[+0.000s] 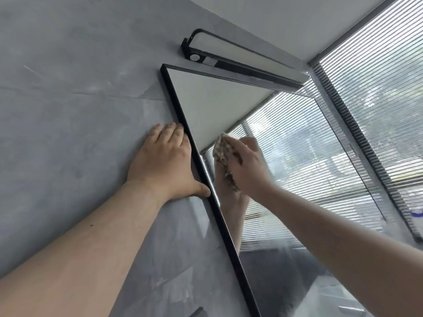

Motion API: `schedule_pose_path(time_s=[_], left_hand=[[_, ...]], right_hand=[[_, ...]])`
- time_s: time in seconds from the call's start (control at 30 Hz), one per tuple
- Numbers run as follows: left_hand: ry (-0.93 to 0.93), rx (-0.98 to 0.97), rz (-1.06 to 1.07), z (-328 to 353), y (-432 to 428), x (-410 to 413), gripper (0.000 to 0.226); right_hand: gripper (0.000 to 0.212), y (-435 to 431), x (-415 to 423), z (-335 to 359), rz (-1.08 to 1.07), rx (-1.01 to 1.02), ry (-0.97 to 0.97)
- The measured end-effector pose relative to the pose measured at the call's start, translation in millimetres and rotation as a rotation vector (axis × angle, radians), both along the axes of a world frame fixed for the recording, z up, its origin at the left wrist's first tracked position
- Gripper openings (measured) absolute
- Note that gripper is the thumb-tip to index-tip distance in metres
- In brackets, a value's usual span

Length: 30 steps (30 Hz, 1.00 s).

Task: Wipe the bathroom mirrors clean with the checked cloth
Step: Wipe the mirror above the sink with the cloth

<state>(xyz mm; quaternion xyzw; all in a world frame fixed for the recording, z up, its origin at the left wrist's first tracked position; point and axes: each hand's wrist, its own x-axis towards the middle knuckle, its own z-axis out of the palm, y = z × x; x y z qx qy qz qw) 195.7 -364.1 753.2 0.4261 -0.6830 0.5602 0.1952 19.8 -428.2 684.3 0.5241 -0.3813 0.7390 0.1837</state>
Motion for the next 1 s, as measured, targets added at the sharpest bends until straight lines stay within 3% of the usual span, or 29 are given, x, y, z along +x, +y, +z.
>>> schedule_pose_path(time_s=[0.17, 0.27, 0.4, 0.67, 0.93, 1.0], left_hand=[[0.006, 0.000, -0.026, -0.3, -0.3, 0.1, 0.136], [0.006, -0.005, -0.008, -1.1, 1.6, 0.5, 0.149], [0.005, -0.006, -0.012, -0.7, -0.9, 1.3, 0.147], [0.012, -0.009, -0.009, -1.2, 0.1, 0.2, 0.142], [-0.017, -0.014, 0.063, 0.6, 4.0, -2.0, 0.143], [-0.043, -0.057, 0.062, 6.4, 5.7, -5.7, 0.132]], right_hand=[[0.045, 14.9, 20.3, -51.8, 0.051, -0.126, 0.327], [0.048, 11.6, 9.8, -78.5, 0.043, -0.152, 0.403], [0.047, 10.9, 7.4, -72.8, 0.029, -0.113, 0.398], [0.047, 24.6, 20.0, 21.7, 0.076, 0.022, 0.291], [0.055, 4.5, -3.4, -37.5, 0.004, -0.008, 0.262], [0.051, -0.5, -15.8, -37.6, -0.014, 0.023, 0.270]])
